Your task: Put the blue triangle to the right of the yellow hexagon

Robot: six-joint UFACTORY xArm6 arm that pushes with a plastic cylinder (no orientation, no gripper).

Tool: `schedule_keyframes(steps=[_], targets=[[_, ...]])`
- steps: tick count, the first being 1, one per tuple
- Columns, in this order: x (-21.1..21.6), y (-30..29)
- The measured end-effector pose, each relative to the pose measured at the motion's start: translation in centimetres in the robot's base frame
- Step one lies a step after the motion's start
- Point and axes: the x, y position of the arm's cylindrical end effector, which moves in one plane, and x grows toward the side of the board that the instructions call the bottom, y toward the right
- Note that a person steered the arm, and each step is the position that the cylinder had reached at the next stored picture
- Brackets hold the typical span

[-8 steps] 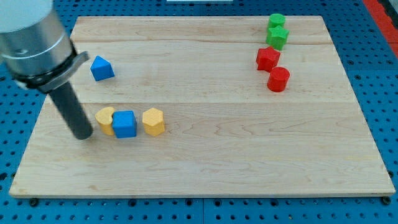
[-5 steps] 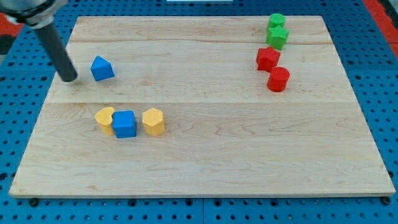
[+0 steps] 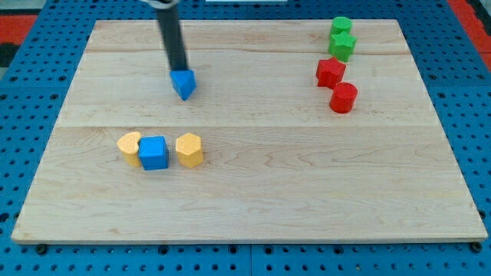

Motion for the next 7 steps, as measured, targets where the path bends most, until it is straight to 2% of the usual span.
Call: schedule_keyframes(steps=[1,2,3,4,5,6,7], targets=[[3.9,4.2],[5.6,0.9],[1.5,4.3],[-2.6,3.7],[-0.1,-2.4],[4.1,-2.8],[5.2,-1.3]])
